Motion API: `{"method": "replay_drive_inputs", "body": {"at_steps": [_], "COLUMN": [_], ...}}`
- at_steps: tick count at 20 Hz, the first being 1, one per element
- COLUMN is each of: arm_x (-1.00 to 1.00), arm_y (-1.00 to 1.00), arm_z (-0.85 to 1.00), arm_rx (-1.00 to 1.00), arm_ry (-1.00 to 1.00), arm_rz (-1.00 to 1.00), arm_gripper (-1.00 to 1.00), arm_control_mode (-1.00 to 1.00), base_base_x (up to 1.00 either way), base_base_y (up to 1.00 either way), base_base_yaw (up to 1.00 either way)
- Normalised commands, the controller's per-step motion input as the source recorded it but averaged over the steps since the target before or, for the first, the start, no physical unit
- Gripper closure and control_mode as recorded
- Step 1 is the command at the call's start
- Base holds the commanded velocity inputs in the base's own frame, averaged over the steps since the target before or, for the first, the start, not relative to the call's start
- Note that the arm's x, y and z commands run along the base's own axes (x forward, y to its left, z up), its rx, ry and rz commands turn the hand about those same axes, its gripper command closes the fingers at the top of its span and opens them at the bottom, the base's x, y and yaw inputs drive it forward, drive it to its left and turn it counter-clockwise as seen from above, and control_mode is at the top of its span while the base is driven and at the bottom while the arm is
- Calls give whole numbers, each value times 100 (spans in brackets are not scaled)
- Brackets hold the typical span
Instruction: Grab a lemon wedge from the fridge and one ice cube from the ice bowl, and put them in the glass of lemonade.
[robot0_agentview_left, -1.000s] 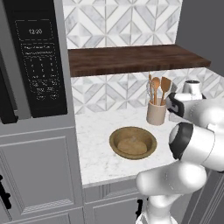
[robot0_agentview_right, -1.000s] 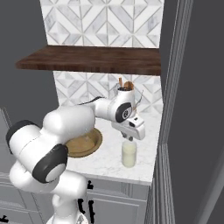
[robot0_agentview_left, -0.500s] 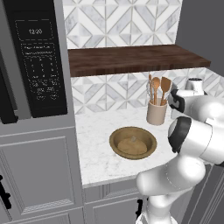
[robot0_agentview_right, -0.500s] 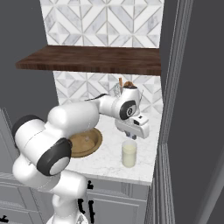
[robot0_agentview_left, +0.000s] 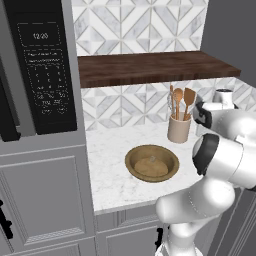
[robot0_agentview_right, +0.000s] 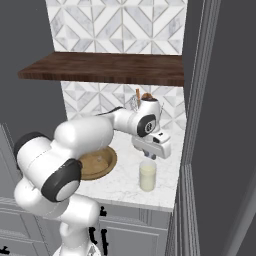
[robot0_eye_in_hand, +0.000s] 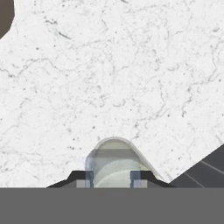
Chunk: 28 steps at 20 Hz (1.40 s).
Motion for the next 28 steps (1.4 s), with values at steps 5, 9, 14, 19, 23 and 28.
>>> {"method": "replay_drive_inputs", "body": {"at_steps": [5, 9, 14, 19, 23, 28], "arm_x": [-24, -14, -37, -9, 0, 0], "arm_y": [-5, -1, -1, 0, 12, 3], "arm_z": [0, 1, 0, 0, 0, 0], "arm_rx": [2, 3, 5, 0, 0, 0], "arm_ry": [-3, -4, -12, -14, -16, -3], "arm_rz": [0, 0, 0, 0, 0, -1], "arm_gripper": [100, 100, 100, 100, 100, 100], "arm_control_mode": [-100, -100, -100, -100, -100, -100], "base_base_x": [0, 0, 0, 0, 0, 0], "base_base_y": [0, 0, 0, 0, 0, 0], "base_base_yaw": [0, 0, 0, 0, 0, 0]}}
